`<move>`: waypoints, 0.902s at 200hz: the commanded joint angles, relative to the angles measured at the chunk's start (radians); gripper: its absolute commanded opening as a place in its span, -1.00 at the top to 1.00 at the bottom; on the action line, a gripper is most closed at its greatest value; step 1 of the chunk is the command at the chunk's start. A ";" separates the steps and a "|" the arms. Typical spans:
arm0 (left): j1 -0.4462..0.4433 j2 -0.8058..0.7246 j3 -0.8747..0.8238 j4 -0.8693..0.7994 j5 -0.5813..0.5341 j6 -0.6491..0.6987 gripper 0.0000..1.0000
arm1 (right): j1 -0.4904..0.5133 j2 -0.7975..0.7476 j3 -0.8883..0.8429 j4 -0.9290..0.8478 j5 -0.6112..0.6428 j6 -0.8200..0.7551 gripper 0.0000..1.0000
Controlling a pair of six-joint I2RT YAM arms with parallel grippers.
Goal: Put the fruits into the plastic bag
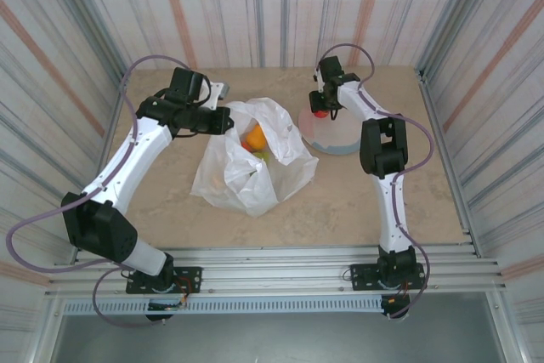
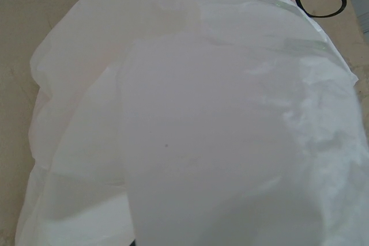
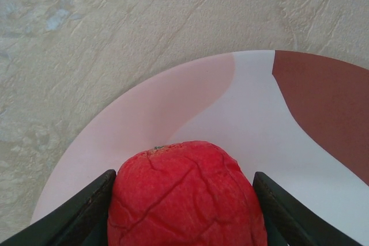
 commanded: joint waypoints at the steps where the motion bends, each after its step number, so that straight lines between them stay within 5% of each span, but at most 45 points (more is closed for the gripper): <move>1: -0.010 -0.001 -0.016 0.002 0.023 0.022 1.00 | 0.001 -0.031 0.002 -0.055 0.007 -0.020 -0.08; 49: -0.011 -0.008 -0.022 0.008 0.052 0.017 1.00 | -0.007 -0.289 -0.223 0.021 0.001 -0.003 -0.06; 102: -0.013 -0.018 -0.035 0.016 0.074 0.016 1.00 | 0.022 -0.815 -0.743 0.222 -0.158 0.089 0.00; 143: -0.013 -0.022 -0.042 0.019 0.086 0.012 1.00 | 0.200 -1.163 -0.979 0.291 -0.231 0.096 0.02; 180: -0.014 -0.024 -0.044 0.020 0.084 0.012 1.00 | 0.395 -1.265 -1.077 0.336 -0.260 0.097 0.02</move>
